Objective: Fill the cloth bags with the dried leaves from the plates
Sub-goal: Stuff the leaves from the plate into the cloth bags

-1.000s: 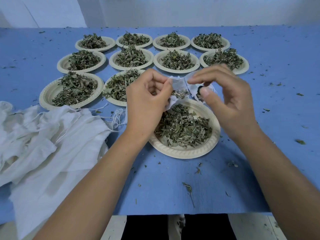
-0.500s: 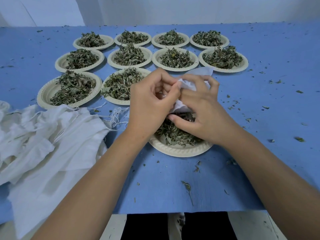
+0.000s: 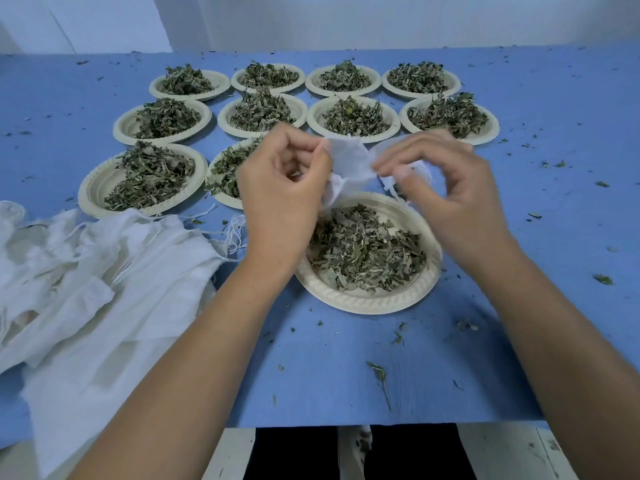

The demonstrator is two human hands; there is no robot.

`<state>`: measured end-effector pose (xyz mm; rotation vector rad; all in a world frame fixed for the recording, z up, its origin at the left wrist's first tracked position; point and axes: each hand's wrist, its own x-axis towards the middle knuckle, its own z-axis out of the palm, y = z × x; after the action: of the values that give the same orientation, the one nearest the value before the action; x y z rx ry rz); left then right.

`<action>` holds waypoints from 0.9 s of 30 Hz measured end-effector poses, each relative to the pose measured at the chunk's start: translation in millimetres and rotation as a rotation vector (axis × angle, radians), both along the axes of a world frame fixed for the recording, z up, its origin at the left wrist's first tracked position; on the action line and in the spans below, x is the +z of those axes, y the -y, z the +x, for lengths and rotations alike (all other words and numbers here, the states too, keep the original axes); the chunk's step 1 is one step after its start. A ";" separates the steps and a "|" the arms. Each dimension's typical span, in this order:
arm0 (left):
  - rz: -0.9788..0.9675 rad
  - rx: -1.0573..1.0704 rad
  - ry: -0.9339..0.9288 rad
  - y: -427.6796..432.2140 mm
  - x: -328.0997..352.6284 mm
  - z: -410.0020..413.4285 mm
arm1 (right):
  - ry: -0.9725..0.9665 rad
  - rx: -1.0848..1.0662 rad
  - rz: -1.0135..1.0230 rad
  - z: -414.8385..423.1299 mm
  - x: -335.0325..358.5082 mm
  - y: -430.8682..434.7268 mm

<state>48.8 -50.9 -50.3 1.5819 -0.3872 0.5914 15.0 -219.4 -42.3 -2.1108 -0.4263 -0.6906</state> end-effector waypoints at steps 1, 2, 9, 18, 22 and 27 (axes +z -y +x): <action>-0.030 0.019 -0.011 -1.6 0.0 1.4 | -0.034 -0.009 0.059 0.5 1.5 3.0; -0.048 0.032 -0.017 -2.2 0.3 2.0 | -0.127 0.009 0.055 1.4 2.6 4.0; -0.022 0.036 -0.026 -0.2 0.9 1.8 | -0.388 0.253 -0.510 3.9 -15.9 -19.4; -0.020 0.041 -0.022 -0.9 -0.6 2.8 | -0.250 0.179 -0.318 2.6 -7.0 -7.5; -0.016 0.048 -0.022 -0.9 0.5 2.0 | -0.311 0.188 -0.308 3.4 -7.4 -7.7; -0.010 0.036 -0.030 -0.8 0.9 0.5 | -0.403 0.257 -0.446 5.3 -11.4 -7.9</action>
<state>49.3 -50.1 -49.4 1.5894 -0.3337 0.5957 20.3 -211.5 -53.7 -2.4742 -0.6526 -0.0088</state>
